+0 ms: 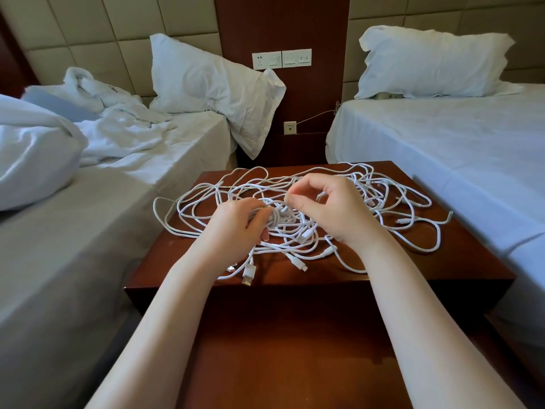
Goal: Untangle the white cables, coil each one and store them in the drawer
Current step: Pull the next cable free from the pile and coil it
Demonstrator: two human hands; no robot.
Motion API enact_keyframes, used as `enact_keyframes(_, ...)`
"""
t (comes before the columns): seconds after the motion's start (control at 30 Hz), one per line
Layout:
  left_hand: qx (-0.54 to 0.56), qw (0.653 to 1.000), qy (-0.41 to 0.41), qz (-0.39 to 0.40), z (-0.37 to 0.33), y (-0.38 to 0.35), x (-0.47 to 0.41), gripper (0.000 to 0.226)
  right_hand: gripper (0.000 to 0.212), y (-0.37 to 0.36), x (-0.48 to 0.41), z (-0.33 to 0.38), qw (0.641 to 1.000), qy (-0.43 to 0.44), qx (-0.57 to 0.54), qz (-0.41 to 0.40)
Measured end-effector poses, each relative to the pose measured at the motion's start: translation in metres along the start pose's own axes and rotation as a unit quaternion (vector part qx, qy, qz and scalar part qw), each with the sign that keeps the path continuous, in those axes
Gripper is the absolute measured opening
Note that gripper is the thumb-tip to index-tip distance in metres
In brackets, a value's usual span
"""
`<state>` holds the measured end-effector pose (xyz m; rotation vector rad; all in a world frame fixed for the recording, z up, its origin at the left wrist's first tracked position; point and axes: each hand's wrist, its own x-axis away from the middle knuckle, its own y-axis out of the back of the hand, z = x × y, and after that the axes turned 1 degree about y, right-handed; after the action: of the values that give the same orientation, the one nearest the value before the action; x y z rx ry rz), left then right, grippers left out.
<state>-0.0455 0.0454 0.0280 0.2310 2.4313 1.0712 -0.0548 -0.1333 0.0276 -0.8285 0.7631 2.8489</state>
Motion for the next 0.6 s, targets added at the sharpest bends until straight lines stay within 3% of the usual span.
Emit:
enact_keyframes(0.17,-0.002,1.0,-0.021,0.003,-0.0007,0.0008,0.0005,0.018,0.009,-0.0082,-0.0007,-0.0068,0.998,0.002,0.064,0.007)
enact_keyframes(0.4,0.033,0.999,-0.02,0.011,-0.003,0.002,0.0015,0.02,0.006,-0.0073,-0.0034,-0.0066,0.988,0.074,0.138,-0.01)
enact_keyframes(0.6,0.005,0.999,-0.015,0.036,0.0021,0.0075,0.0008,0.017,0.012,-0.0109,-0.0002,-0.0074,0.998,0.012,0.038,0.058)
